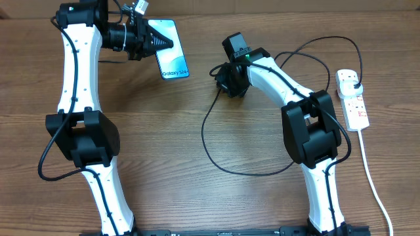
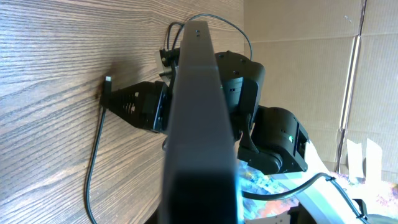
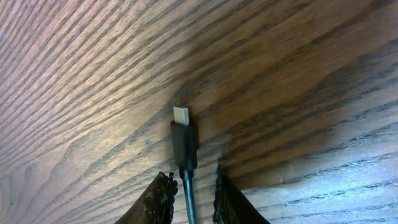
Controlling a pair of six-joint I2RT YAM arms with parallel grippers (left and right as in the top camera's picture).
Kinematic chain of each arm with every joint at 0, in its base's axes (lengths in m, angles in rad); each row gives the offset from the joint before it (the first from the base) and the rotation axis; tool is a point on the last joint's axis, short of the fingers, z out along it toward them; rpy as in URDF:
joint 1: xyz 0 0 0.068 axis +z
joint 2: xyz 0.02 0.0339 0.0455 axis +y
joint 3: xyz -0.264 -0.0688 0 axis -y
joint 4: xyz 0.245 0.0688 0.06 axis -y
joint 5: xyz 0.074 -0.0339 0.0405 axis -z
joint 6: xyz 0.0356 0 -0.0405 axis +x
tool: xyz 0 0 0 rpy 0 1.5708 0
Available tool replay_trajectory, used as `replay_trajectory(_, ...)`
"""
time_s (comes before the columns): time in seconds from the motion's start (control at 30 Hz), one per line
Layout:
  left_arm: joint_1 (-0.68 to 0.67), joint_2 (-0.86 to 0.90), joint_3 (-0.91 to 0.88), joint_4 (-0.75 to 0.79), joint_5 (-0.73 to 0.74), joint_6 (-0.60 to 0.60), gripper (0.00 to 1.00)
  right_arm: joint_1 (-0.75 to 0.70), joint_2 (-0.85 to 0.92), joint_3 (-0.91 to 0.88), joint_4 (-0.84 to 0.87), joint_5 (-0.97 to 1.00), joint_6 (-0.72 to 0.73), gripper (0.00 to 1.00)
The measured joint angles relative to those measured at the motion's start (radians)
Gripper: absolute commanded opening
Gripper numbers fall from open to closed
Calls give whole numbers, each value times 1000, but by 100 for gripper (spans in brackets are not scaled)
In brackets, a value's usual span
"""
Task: Plug charger to phone and switch on socket
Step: 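Grasp the cable near its USB-C plug with the right gripper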
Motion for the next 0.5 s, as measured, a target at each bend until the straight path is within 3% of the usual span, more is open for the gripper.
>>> replay_trajectory(0.23,0,0,0,0,0,0,4,1,0,0,0,1,-6,23)
replay_trajectory(0.37,0,0,0,0,0,0,5,1,0,0,-4,9,-16,6)
replay_trajectory(0.5,0,0,0,0,0,0,4,4,4,0,-16,21,-29,4)
